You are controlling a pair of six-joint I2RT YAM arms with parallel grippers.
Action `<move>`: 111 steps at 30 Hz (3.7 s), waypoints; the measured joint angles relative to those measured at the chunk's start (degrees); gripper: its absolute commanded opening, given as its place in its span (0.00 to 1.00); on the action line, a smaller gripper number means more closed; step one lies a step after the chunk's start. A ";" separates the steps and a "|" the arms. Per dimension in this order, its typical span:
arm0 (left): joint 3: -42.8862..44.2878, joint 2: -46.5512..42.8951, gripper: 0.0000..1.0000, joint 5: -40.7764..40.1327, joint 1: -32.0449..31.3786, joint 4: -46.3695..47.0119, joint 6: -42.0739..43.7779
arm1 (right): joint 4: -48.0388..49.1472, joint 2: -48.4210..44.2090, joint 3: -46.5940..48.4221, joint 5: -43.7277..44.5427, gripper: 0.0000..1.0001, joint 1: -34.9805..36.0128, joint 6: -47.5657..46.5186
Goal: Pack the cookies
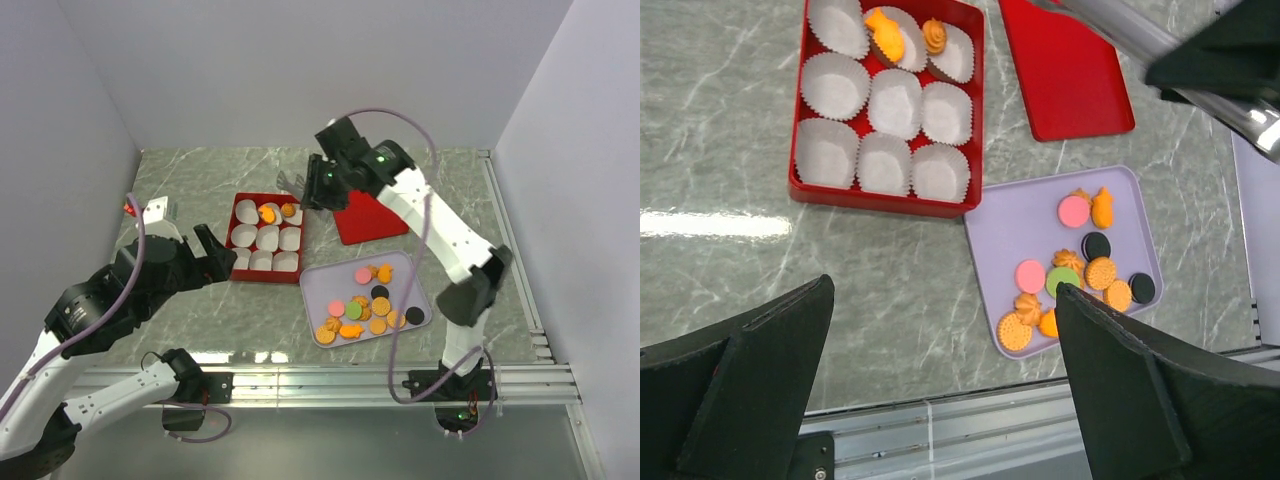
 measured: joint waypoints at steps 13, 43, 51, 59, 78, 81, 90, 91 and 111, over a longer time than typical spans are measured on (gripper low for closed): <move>-3.34 7.69 0.95 8.37 0.00 8.76 2.95 | -2.73 -36.00 -44.00 7.28 0.46 -8.68 3.76; -10.62 9.88 0.93 18.21 0.00 17.81 -0.59 | -9.03 -47.21 -60.46 2.71 0.52 -9.14 3.39; -11.39 8.28 0.93 18.12 0.00 16.87 -1.49 | -7.96 -44.09 -60.87 2.36 0.52 -8.96 2.45; -11.39 8.07 0.93 17.92 0.00 16.72 -1.49 | -7.32 -41.07 -60.87 2.43 0.52 -8.96 1.62; -11.39 8.81 0.92 17.68 0.00 16.55 -1.20 | -5.55 -37.24 -60.78 4.11 0.41 -8.85 1.44; -11.39 8.85 0.92 17.66 0.00 16.55 -0.96 | -5.68 -36.79 -60.48 4.26 0.41 -8.85 1.42; -11.28 9.64 0.92 17.49 0.00 16.28 -0.11 | -8.79 -34.16 -48.59 6.49 0.40 -8.85 1.46; -11.19 9.73 0.92 17.46 0.00 16.26 0.09 | -8.98 -33.57 -46.73 6.73 0.40 -8.85 1.44; -6.40 8.02 0.93 13.11 0.00 11.67 0.52 | -4.48 -10.60 -10.84 -3.98 0.40 -5.07 -2.08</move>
